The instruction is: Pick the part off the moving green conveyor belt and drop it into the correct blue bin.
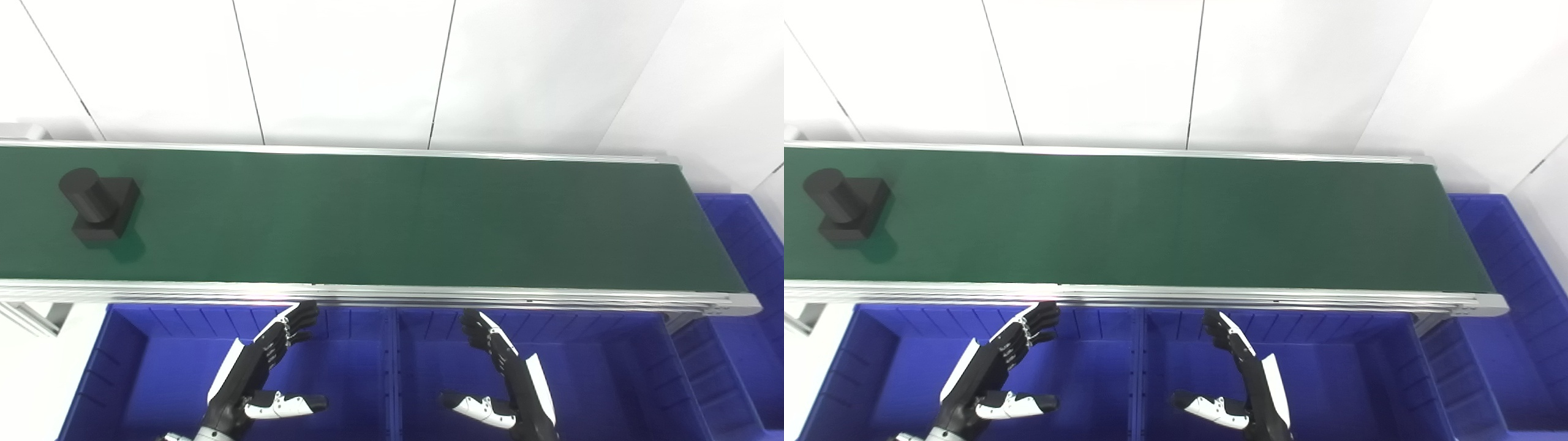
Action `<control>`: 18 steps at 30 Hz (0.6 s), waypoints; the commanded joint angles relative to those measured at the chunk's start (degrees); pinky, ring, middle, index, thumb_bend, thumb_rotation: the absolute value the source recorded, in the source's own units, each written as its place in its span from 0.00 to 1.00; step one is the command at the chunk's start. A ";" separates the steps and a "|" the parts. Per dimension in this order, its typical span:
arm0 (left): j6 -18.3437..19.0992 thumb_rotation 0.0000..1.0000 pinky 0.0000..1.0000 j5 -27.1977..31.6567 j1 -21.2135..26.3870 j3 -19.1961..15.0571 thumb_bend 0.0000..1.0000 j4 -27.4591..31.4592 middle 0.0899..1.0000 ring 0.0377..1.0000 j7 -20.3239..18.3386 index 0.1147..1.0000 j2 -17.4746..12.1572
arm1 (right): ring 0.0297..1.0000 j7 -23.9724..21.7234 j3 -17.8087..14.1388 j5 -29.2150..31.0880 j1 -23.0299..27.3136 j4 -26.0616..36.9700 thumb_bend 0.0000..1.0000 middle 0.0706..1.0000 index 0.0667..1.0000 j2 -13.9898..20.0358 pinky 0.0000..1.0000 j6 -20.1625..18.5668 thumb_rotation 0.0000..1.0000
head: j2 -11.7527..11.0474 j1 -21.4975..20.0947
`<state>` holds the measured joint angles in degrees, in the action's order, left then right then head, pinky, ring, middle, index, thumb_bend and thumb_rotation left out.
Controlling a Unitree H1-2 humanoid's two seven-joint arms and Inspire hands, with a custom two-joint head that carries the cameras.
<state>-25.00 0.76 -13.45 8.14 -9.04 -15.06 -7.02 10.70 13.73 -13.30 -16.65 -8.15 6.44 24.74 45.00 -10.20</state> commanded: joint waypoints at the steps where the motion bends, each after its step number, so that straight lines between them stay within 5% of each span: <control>1: -1.92 0.29 0.84 0.92 0.16 -0.16 0.93 1.70 0.87 0.87 -0.60 0.85 0.45 | 0.82 -0.26 -0.18 0.17 -0.09 1.69 0.97 0.82 0.85 -0.03 0.80 2.17 0.52 | 0.01 0.17; 9: -1.92 0.32 0.84 0.14 0.13 -0.22 0.94 1.86 0.87 0.87 -0.13 0.85 0.20 | 0.82 -0.26 -0.33 -0.16 0.03 1.64 0.98 0.82 0.85 -0.26 0.80 2.16 0.53 | 0.00 0.22; 18: -1.92 0.31 0.84 -1.48 -0.12 1.79 0.95 -0.78 0.86 0.87 1.52 0.84 1.24 | 0.83 0.46 0.68 1.19 -0.32 0.87 0.94 0.84 0.86 2.53 0.81 2.18 0.52 | -6.38 14.61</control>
<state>-25.01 -0.55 -13.56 9.49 -10.22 -14.45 -6.64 10.73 14.68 -12.64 -16.78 -8.35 8.25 24.74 39.64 4.37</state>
